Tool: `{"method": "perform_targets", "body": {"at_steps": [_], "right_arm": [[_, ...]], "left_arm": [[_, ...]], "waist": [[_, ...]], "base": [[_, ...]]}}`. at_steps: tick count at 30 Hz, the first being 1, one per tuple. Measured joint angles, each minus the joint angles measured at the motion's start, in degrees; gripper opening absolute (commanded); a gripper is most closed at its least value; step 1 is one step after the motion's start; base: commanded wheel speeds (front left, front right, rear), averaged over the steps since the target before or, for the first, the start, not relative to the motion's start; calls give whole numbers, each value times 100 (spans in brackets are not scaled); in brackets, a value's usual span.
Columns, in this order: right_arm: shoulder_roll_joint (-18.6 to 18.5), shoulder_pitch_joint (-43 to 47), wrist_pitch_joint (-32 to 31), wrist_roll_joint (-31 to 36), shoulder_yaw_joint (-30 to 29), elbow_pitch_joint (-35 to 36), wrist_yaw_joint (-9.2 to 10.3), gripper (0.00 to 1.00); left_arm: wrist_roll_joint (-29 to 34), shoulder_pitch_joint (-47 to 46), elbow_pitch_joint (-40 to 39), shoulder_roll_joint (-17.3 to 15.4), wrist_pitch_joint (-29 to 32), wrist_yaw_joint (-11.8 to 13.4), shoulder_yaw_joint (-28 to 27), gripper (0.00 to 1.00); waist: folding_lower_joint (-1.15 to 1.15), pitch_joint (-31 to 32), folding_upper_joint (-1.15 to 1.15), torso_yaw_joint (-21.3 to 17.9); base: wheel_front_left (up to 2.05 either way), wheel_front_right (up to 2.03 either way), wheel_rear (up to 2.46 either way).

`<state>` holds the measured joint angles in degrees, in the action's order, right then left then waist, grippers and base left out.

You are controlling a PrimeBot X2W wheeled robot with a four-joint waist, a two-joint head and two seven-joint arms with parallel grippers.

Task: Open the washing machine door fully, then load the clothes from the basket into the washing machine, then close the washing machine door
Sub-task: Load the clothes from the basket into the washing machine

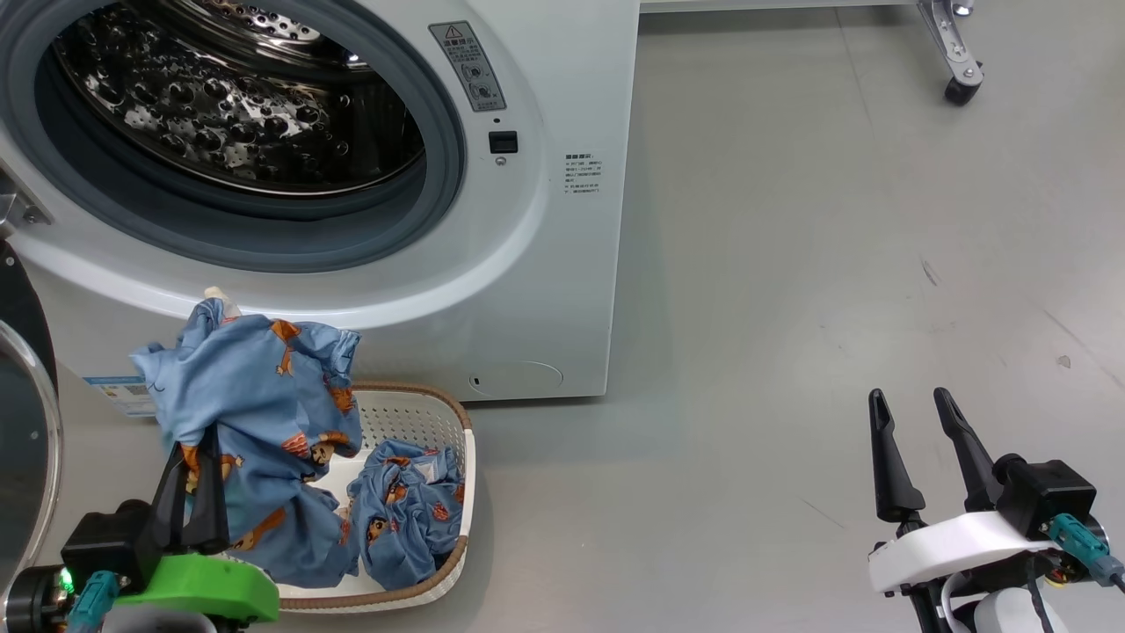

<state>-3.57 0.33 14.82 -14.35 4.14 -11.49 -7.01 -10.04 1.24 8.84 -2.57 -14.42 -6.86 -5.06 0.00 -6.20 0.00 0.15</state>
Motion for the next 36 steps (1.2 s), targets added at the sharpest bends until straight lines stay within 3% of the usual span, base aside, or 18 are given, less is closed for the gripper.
{"method": "perform_targets", "body": {"at_steps": [15, 36], "right_arm": [[-1, -1, 0, 0, 1, 153, 0, 100], [-20, -421, 0, 0, -7, 379, 0, 100]], "left_arm": [[-10, -5, -148, 5, 0, -1, 27, 0], [-75, -922, -292, 29, -1, -1, 78, 0]], "waist": [[0, -296, 0, 1], [0, -1503, 0, 47]], "base": [[0, 0, 0], [0, 0, 0]]}}
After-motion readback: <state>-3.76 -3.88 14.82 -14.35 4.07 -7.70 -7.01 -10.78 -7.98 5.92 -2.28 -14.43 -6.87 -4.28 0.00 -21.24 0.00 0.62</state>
